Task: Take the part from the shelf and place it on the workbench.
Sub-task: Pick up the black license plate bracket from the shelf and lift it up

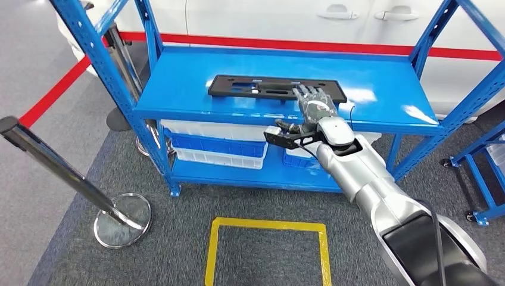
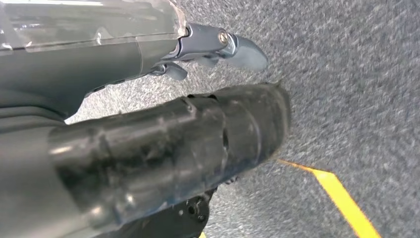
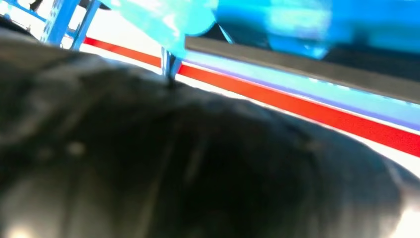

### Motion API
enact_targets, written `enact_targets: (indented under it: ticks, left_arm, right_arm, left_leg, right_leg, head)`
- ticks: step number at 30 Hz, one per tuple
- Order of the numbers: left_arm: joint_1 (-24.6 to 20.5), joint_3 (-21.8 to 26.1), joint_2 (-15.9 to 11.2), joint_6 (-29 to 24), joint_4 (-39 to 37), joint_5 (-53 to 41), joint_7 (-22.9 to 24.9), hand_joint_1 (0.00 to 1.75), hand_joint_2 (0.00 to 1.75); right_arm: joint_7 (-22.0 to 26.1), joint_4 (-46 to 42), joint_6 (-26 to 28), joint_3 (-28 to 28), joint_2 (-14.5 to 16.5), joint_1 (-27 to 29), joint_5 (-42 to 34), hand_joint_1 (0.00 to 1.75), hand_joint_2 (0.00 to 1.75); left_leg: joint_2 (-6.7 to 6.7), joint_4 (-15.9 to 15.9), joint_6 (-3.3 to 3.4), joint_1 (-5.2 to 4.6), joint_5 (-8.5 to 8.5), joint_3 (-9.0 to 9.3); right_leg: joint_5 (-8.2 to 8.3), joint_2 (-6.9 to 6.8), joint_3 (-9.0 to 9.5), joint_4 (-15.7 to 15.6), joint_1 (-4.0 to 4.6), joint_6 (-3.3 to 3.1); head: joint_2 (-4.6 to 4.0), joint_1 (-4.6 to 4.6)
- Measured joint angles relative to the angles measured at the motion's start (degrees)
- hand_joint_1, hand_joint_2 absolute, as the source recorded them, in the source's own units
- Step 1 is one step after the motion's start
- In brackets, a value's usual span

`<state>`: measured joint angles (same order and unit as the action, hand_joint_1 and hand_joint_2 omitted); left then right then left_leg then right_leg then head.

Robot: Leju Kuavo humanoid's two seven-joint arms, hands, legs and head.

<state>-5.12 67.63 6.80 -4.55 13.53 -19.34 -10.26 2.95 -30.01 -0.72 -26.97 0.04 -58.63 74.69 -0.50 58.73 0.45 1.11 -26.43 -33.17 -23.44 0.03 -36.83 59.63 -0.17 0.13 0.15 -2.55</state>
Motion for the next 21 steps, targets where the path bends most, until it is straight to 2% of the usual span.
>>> enact_targets:
  ticks: [2, 4, 6, 7, 8, 9, 10, 11, 12, 13, 15, 18, 19, 21]
  left_arm:
    - [-0.1, 0.0, 0.0, 0.1, 0.0, 0.0, 0.0, 0.0, 0.0]
    - [-0.1, 0.0, 0.1, 0.1, 0.0, 0.0, 0.0, 0.0, 0.0]
    - [0.0, 0.0, 0.1, 0.2, 0.0, 0.0, 0.0, 0.0, 0.0]
    - [0.0, 0.0, 0.1, 0.2, 0.0, 0.0, 0.0, 0.0, 0.0]
    - [0.0, 0.0, 0.1, 0.2, 0.0, 0.0, 0.0, 0.0, 0.0]
    - [0.0, 0.0, 0.1, 0.2, 0.0, 0.0, 0.0, 0.0, 0.0]
    - [0.1, 0.0, 0.1, 0.2, 0.0, 0.0, 0.0, 0.0, 0.0]
    - [0.1, 0.0, 0.1, 0.3, 0.0, 0.0, 0.0, 0.0, 0.0]
    - [0.2, 0.0, 0.0, 0.3, 0.0, -0.1, -0.1, 0.0, 0.0]
    - [0.2, 0.0, 0.0, 0.3, 0.0, -0.3, -0.1, 0.0, 0.0]
    - [0.1, 0.0, 0.0, 0.2, 0.0, -0.7, 0.0, 0.0, 0.0]
    - [0.2, 0.0, 0.0, 0.2, 0.0, -1.0, 0.1, 0.0, 0.0]
    - [0.2, 0.0, 0.0, 0.2, 0.0, -1.0, 0.2, 0.0, 0.0]
    - [0.2, 0.0, 0.0, 0.2, 0.0, -1.0, 0.1, 0.0, 0.0]
  right_arm:
    - [0.0, 0.0, 0.0, 0.0, 0.0, 0.0, 0.0, 0.0, 0.0]
    - [0.0, 0.0, 0.1, 0.0, 0.0, -0.1, 0.1, 0.0, 0.0]
    - [0.0, 0.1, 0.0, 0.0, 0.2, -0.1, 0.2, 0.0, 0.0]
    - [0.1, 0.2, 0.0, 0.0, 0.3, 0.1, 0.2, 0.0, 0.0]
    - [0.1, 0.2, 0.0, 0.0, 0.3, 0.2, 0.2, 0.0, 0.0]
    - [0.1, 0.3, 0.0, 0.0, 0.4, 0.4, 0.2, 0.0, 0.0]
    - [0.1, 0.3, 0.0, 0.0, 0.4, 0.5, 0.3, 0.0, 0.0]
    - [0.1, 0.4, 0.0, 0.0, 0.4, 0.5, 0.3, 0.0, 0.0]
    - [0.2, 0.4, 0.1, 0.0, 0.4, 0.5, 0.4, 0.0, 0.0]
    - [0.2, 0.4, 0.1, 0.0, 0.4, 0.5, 0.5, 0.0, 0.0]
    - [0.3, 0.3, 0.1, 0.0, 0.3, 0.9, 0.6, 0.0, 0.0]
    - [0.4, -0.1, 0.2, 0.0, 0.0, 1.5, 0.6, 0.0, 0.0]
    - [0.4, -0.2, 0.2, 0.0, -0.2, 1.5, 0.6, 0.0, 0.0]
    - [0.4, -0.3, 0.2, 0.0, -0.5, 1.8, 0.6, 0.0, 0.0]
  left_leg:
    - [0.13, 0.3, -0.65, 0.1, -0.49, 0.08]
    - [0.27, 3.9, -1.03, 0.18, -2.26, -1.39]
    - [0.3, 11.4, -1.18, 0.21, -5.07, -5.5]
    - [0.3, 14.6, -1.2, 0.2, -5.83, -7.67]
    - [0.3, 16.2, -1.16, 0.19, -5.51, -9.08]
    - [0.3, 15.5, -1.04, 0.17, -4.02, -9.38]
    - [0.3, 12.6, -0.83, 0.13, -1.64, -8.54]
    - [0.31, 8.6, -0.5, 0.07, 0.88, -7.04]
    - [0.35, 4.9, -0.16, -0.08, 2.55, -5.43]
    - [0.41, 2.2, 0.16, -0.22, 3.39, -4.21]
    - [0.41, 0.4, 0.62, -0.51, 3.07, -3.27]
    - [0.38, -0.7, 1.24, -0.11, 2.91, -2.28]
    - [0.43, -1.1, 1.49, 0.07, 2.86, -1.8]
    - [0.48, -1.3, 1.9, 0.12, 2.52, -1.23]
  right_leg:
    - [-0.2, 0.05, 0.57, -0.5, -0.2, -0.65]
    - [-0.4, 0.03, 1.45, -1.0, -0.45, -1.46]
    - [-0.85, 0.03, 1.94, -1.0, -0.23, -2.05]
    - [-1.09, 0.05, 2.13, -1.0, -0.1, -2.17]
    - [-1.35, 0.08, 2.38, -0.9, 0.03, -2.23]
    - [-1.62, 0.1, 2.69, -0.9, 0.13, -2.24]
    - [-1.93, 0.12, 3.08, -0.8, 0.21, -2.22]
    - [-2.3, 0.12, 3.48, -0.8, 0.28, -2.17]
    - [-2.64, 0.13, 3.74, -0.7, 0.45, -2.03]
    - [-2.89, 0.14, 3.86, -0.7, 0.56, -1.85]
    - [-3.13, 0.13, 3.88, -0.7, 0.69, -1.37]
    - [-3.97, 0.09, 3.92, 0.0, 0.69, -0.54]
    - [-4.91, 0.1, 3.05, 1.9, 0.62, -0.25]
    - [-7.57, 0.1, -0.85, 8.8, 0.18, 0.26]
  head:
    - [0.0, 0.0]
    - [0.0, -0.03]
    - [0.0, -0.07]
    - [0.0, -0.07]
    - [0.0, -0.07]
    - [0.0, -0.08]
    - [0.0, -0.07]
    - [-0.01, -0.07]
    - [0.0, -0.07]
    - [0.0, -0.06]
    - [0.01, -0.04]
    - [0.0, 0.01]
    - [-0.01, 0.05]
    - [0.0, 0.13]
